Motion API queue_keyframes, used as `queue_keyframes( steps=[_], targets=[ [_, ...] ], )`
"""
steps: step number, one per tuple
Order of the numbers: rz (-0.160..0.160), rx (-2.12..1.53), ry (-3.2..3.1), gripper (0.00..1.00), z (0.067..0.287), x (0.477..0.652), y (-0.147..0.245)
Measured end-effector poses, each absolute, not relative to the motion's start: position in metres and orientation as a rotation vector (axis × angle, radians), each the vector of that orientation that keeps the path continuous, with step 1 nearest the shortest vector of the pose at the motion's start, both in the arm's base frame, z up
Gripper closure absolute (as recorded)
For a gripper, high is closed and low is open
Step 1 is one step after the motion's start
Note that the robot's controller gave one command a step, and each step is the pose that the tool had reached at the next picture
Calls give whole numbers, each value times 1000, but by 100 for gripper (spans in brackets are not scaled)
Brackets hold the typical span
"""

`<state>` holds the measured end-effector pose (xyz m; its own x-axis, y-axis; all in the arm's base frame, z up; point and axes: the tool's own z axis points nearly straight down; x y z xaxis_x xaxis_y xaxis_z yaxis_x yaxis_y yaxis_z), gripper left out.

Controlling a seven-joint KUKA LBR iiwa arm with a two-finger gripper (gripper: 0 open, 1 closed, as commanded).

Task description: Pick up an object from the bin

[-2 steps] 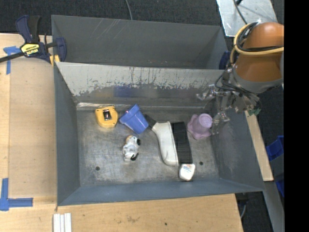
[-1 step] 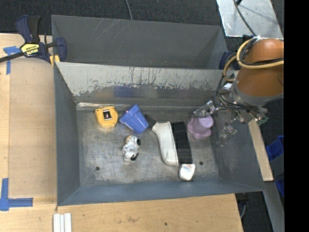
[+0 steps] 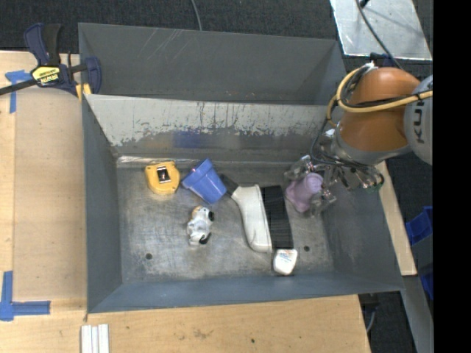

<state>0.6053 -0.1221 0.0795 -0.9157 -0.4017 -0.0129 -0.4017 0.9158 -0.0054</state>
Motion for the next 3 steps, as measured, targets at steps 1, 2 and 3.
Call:
queue_keyframes(
  steps=[1,2,3],
  targets=[
    [-4,-642,3061,100,79,605,-122],
    [-2,-660,3067,100,197,619,-129],
    [-1,-659,3067,100,197,619,-129]
  ],
)
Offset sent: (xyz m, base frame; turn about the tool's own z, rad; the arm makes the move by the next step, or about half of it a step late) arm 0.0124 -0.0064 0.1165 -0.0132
